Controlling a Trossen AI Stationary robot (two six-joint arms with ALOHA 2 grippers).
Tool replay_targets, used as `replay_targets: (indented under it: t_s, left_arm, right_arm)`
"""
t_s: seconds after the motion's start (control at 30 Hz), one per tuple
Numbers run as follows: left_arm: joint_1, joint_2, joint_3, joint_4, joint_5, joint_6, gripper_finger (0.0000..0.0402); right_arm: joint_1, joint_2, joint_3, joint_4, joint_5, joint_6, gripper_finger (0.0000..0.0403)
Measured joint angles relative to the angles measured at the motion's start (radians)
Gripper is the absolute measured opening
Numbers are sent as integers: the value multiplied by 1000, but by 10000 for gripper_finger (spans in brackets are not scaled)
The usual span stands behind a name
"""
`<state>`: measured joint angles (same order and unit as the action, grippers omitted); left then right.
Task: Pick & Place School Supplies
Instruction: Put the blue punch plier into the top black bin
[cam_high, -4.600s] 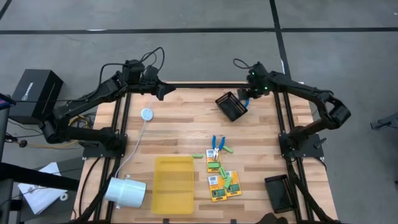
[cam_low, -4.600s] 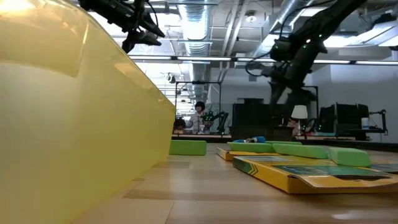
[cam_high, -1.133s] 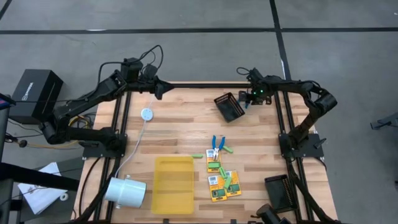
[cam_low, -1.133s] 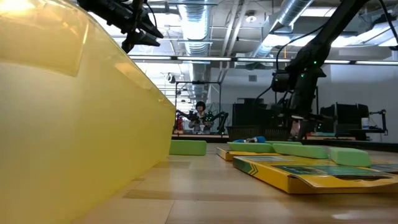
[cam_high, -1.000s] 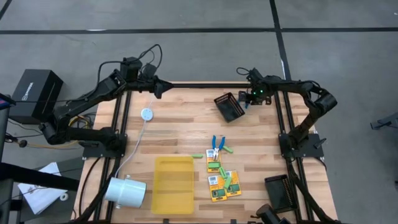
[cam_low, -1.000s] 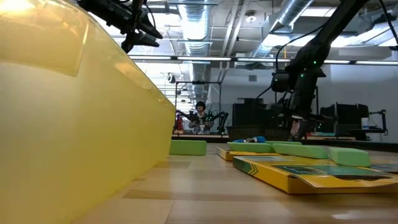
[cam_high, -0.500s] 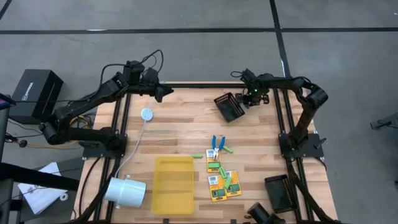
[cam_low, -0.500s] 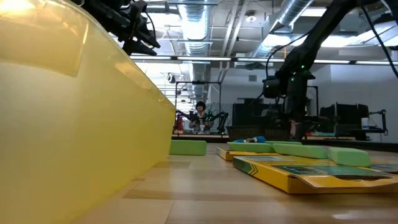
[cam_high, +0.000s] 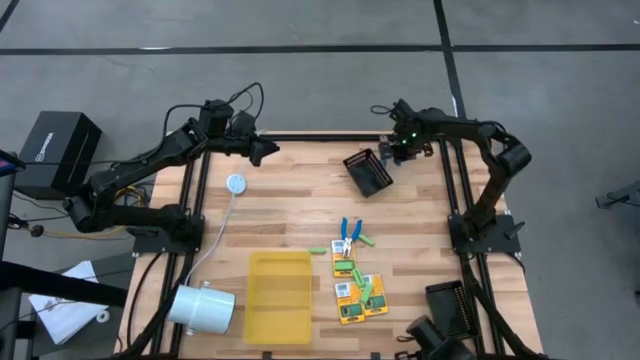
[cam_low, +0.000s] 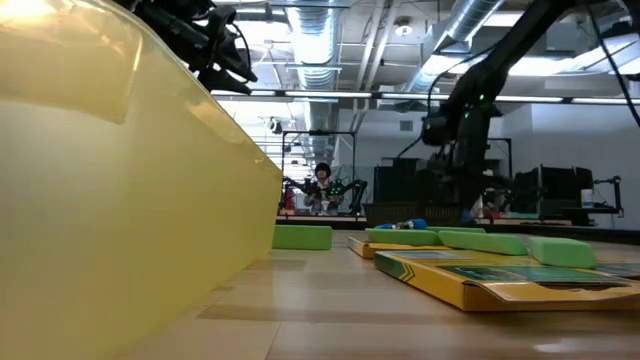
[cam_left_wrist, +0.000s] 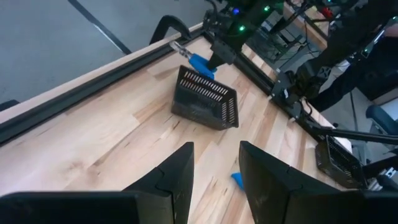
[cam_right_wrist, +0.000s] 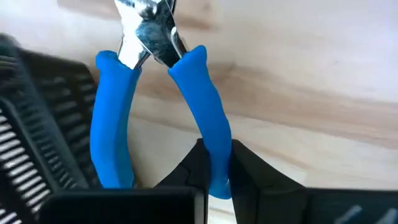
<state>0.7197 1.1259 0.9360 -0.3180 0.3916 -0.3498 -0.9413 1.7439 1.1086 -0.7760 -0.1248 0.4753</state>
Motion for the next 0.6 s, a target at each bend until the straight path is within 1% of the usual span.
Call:
replay_targets:
  t_s: [0.2, 0.33, 0.47, 0.6]
  left_arm:
    - [0, 0, 0, 53, 1, -30, 121]
    - [0, 0, 0, 74, 0, -33, 121]
    - [0, 0, 0, 76, 0, -33, 121]
    - [0, 0, 0, 82, 0, -45, 121]
  right_arm:
    - [-62, -108, 0, -40, 15, -12, 26]
    - [-68, -165, 0, -64, -8, -31, 26]
    - [-6, -194, 1, -67, -59, -34, 26]
    - [86, -198, 1, -77, -63, -30, 26]
